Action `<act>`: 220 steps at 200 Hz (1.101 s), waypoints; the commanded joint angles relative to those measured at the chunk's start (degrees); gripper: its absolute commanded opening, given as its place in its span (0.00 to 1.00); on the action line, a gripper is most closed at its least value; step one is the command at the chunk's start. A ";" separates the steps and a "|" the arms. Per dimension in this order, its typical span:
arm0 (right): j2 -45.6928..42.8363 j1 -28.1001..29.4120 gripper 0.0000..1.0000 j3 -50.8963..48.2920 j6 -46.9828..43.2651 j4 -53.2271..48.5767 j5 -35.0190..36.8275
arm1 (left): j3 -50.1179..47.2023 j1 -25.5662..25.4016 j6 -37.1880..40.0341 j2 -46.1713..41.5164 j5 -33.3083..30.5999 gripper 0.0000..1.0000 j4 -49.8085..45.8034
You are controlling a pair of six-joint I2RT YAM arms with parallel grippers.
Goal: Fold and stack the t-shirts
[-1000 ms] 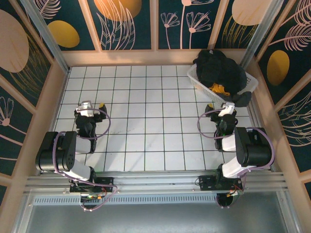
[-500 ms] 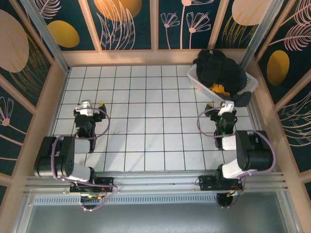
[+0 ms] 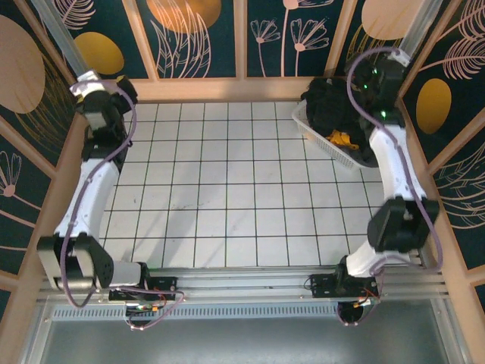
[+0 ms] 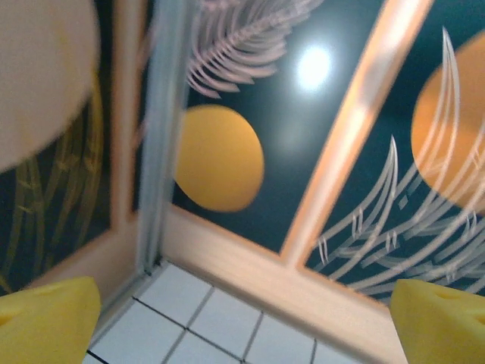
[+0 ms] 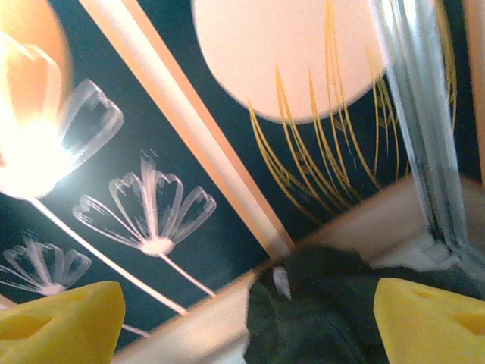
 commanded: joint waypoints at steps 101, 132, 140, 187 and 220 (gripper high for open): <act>37.29 -3.25 0.46 30.69 0.07 -27.61 -9.62 | 7.67 -14.28 -24.53 9.39 20.33 0.78 -17.45; 28.18 -3.06 0.00 23.68 0.77 -17.70 -7.43 | 6.82 -14.46 -25.03 8.12 19.92 0.71 -17.64; 25.65 -3.04 0.00 22.54 1.11 -15.78 -6.46 | 6.60 -14.58 -25.02 7.91 19.86 0.69 -17.63; 15.79 -3.00 0.00 27.66 1.94 -11.65 -5.04 | 5.77 -14.69 -25.42 8.02 19.17 0.62 -17.10; 7.98 -1.30 0.00 28.70 1.14 -6.08 -4.59 | 6.38 -14.67 -25.46 8.21 18.35 0.62 -17.02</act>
